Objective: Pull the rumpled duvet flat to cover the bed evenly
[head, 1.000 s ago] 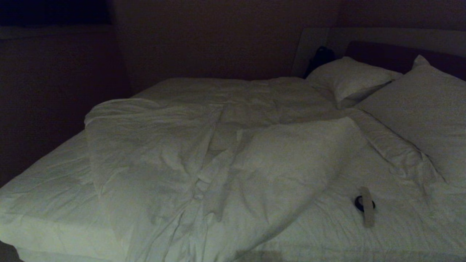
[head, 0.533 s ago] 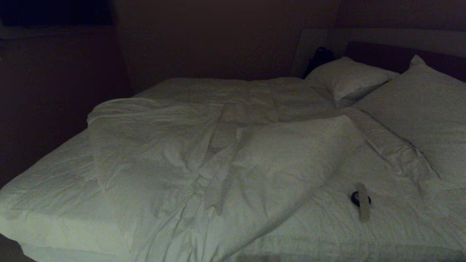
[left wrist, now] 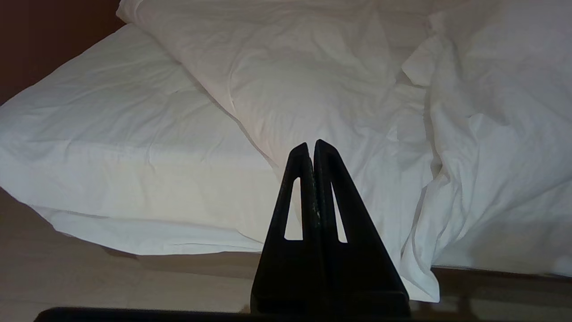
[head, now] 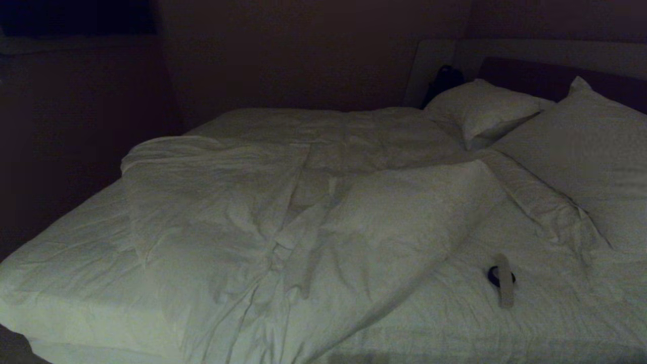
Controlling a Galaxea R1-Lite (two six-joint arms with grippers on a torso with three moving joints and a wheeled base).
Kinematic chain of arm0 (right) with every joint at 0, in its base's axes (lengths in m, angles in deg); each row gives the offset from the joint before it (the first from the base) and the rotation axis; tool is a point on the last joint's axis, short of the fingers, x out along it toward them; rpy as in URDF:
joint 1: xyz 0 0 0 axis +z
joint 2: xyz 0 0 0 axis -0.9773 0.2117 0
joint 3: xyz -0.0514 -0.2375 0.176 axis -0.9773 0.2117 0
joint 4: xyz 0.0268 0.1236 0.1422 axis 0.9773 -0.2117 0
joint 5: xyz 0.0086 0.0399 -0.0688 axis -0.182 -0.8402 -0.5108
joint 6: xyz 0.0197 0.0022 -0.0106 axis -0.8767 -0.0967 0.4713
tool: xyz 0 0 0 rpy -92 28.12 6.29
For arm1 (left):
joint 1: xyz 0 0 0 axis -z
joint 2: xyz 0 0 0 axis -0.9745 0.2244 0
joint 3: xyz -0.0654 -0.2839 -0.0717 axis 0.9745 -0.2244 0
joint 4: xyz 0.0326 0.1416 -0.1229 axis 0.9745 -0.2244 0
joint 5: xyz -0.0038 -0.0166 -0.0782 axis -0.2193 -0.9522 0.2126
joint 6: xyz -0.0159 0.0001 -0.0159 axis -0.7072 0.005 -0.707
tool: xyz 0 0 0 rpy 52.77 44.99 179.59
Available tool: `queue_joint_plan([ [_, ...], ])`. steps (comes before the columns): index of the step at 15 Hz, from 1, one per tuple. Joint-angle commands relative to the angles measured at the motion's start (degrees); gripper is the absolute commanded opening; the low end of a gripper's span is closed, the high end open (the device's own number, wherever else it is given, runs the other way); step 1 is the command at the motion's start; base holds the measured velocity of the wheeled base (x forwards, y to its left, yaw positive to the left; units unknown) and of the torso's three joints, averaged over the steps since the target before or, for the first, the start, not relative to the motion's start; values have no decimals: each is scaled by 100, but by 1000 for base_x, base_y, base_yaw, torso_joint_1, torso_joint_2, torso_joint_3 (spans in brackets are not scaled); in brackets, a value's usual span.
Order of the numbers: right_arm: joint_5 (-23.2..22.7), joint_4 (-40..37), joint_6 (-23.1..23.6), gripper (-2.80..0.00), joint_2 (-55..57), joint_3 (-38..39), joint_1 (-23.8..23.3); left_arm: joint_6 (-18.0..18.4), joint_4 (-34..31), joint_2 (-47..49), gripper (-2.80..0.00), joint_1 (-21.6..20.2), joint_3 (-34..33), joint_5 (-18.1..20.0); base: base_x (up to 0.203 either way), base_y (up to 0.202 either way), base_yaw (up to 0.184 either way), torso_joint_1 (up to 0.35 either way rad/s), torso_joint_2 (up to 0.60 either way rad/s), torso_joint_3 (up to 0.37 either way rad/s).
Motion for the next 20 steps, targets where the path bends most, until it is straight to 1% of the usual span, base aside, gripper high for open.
queue_joint_plan([
  [1, -3, 1, 1, -280, -2, 1, 8, -2, 1, 2, -280, -2, -5, -1, 0, 0, 0, 0, 0, 0],
  [20, 6, 1, 19, -280, 6, 1, 0, -2, 1, 2, -280, -2, 4, -1, 0, 0, 0, 0, 0, 0],
])
